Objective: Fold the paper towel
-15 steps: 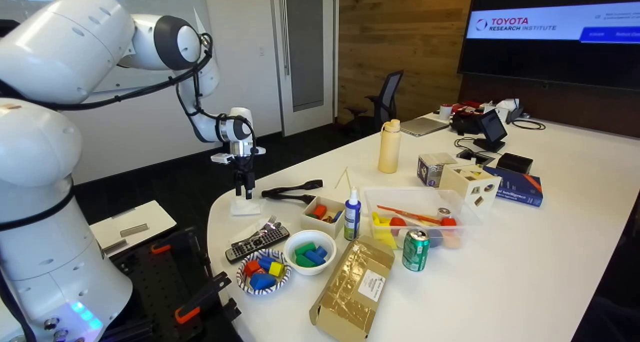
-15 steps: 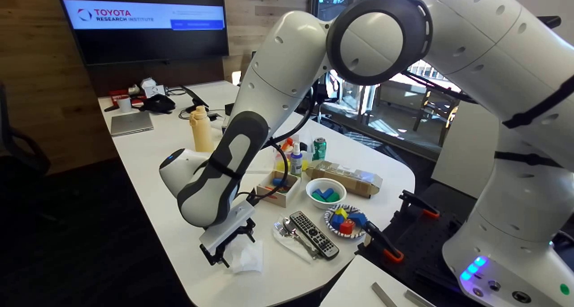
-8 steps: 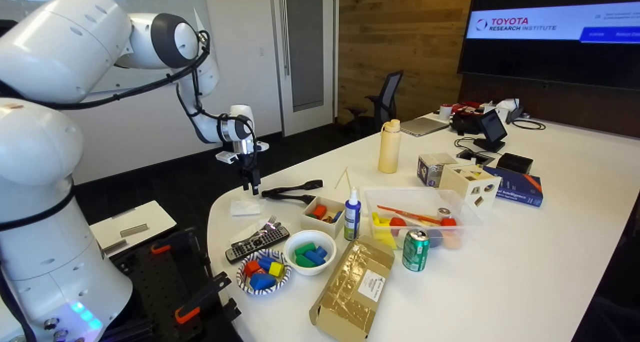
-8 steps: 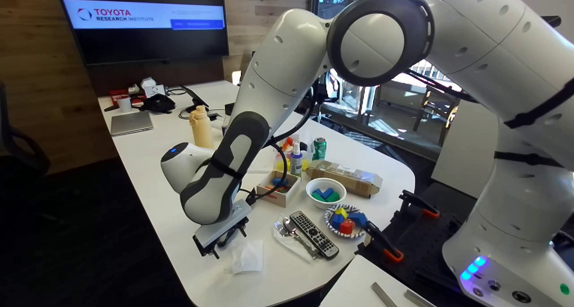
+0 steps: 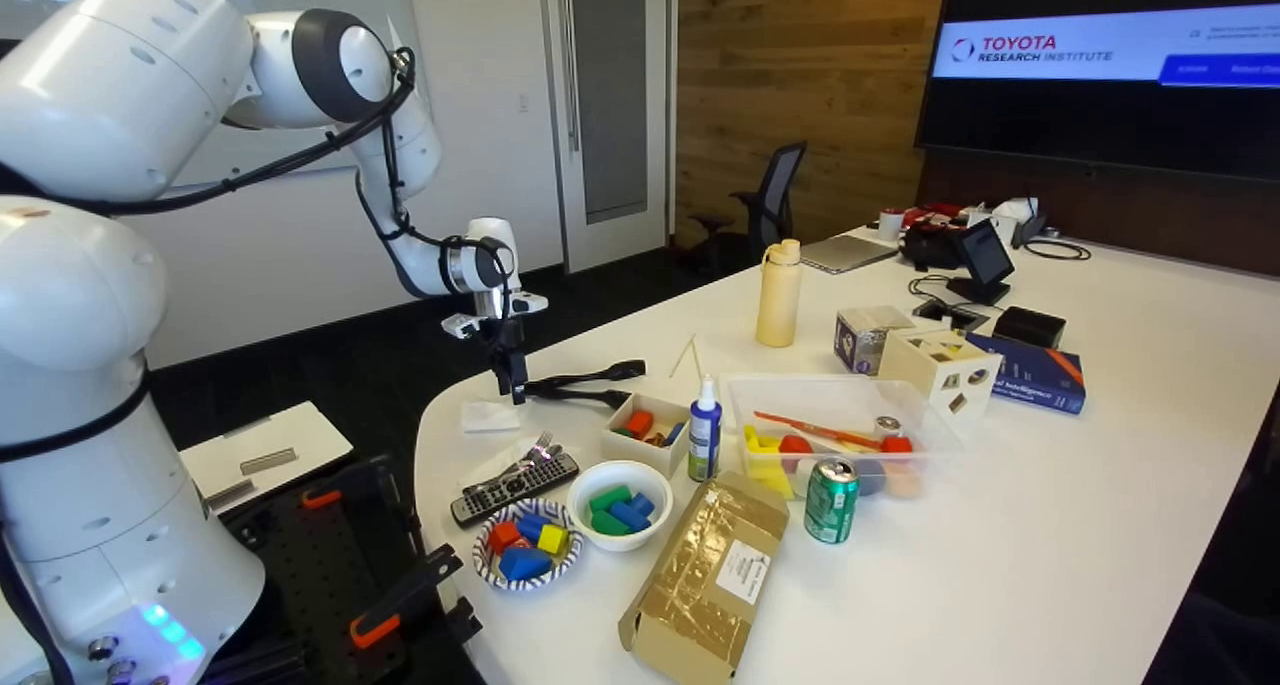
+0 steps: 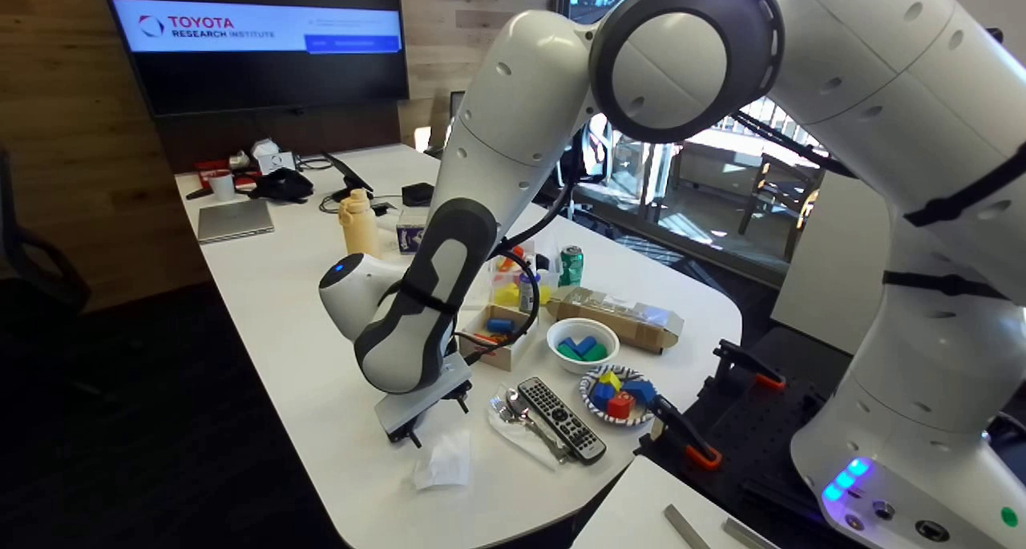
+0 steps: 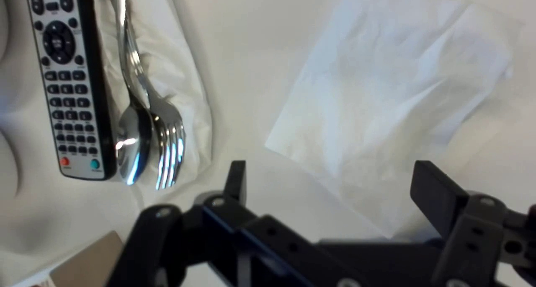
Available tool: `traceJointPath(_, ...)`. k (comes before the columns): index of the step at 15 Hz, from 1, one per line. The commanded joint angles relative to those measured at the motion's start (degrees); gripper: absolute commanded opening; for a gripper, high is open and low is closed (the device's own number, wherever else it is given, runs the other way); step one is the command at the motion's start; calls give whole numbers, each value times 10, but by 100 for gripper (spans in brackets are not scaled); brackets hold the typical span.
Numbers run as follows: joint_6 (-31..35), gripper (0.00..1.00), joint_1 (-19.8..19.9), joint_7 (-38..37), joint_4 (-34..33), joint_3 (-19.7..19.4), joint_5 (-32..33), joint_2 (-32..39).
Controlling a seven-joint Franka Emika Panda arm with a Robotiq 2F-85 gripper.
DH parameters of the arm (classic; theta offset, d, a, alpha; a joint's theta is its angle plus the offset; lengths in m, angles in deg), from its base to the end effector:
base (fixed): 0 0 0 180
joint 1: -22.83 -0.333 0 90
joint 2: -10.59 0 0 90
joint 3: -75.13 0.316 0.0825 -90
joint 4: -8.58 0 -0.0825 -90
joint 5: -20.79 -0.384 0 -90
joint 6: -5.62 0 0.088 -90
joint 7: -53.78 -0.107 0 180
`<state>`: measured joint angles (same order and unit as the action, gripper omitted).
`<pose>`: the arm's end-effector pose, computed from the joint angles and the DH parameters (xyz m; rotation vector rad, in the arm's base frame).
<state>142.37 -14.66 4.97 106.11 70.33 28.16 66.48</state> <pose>0.5125 0.3274 0.0095 2.8273 -0.2096 -0.1758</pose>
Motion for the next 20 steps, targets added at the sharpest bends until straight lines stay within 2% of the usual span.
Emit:
traceJointPath(1,-15,100,16,-2,24,23,-11,-14)
traceJointPath(10,-7,100,7,-15,16,22,-2,11)
traceJointPath(20,-1,100,8,-64,89,17,-6,-17)
